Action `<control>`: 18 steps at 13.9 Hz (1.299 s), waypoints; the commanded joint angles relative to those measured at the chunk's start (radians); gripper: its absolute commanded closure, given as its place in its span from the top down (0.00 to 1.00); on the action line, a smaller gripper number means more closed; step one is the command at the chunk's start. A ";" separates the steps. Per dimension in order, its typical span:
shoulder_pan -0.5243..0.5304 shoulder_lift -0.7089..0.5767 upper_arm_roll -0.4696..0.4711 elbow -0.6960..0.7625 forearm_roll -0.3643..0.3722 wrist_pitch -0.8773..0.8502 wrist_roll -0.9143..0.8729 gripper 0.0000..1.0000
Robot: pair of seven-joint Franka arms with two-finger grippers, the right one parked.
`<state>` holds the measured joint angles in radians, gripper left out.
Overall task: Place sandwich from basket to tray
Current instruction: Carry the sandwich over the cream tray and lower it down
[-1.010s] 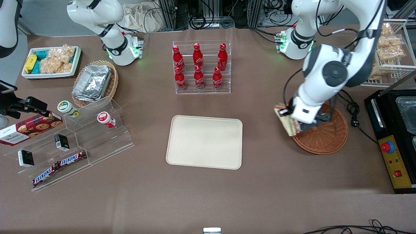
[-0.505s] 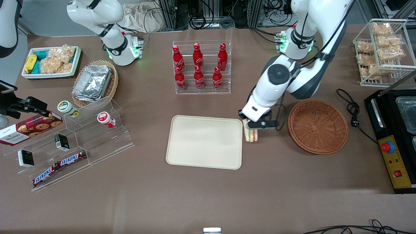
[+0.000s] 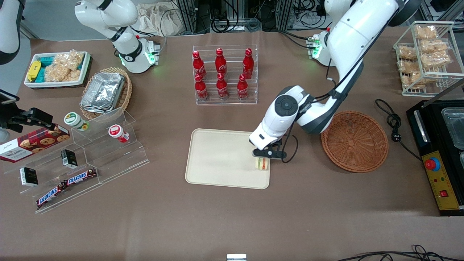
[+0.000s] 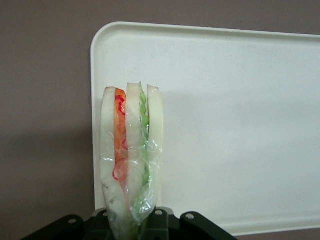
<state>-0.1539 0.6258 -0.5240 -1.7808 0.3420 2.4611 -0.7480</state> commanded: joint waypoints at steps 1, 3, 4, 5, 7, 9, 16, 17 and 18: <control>-0.019 0.061 0.009 0.063 0.073 -0.001 -0.048 0.09; -0.019 0.081 0.010 0.063 0.094 0.025 -0.051 0.24; -0.019 0.083 0.010 0.064 0.092 0.025 -0.053 0.50; -0.019 0.081 0.010 0.064 0.092 0.027 -0.053 0.67; -0.019 0.080 0.010 0.064 0.088 0.027 -0.063 0.82; -0.010 0.057 0.009 0.069 0.091 0.024 -0.143 0.99; 0.089 -0.257 0.006 0.070 0.045 -0.252 -0.197 0.99; 0.111 -0.300 0.006 0.070 0.010 -0.275 -0.186 0.99; 0.135 -0.342 0.004 0.072 -0.027 -0.299 -0.150 0.99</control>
<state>-0.0552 0.3780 -0.5187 -1.6792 0.3708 2.2073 -0.9263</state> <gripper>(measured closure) 0.004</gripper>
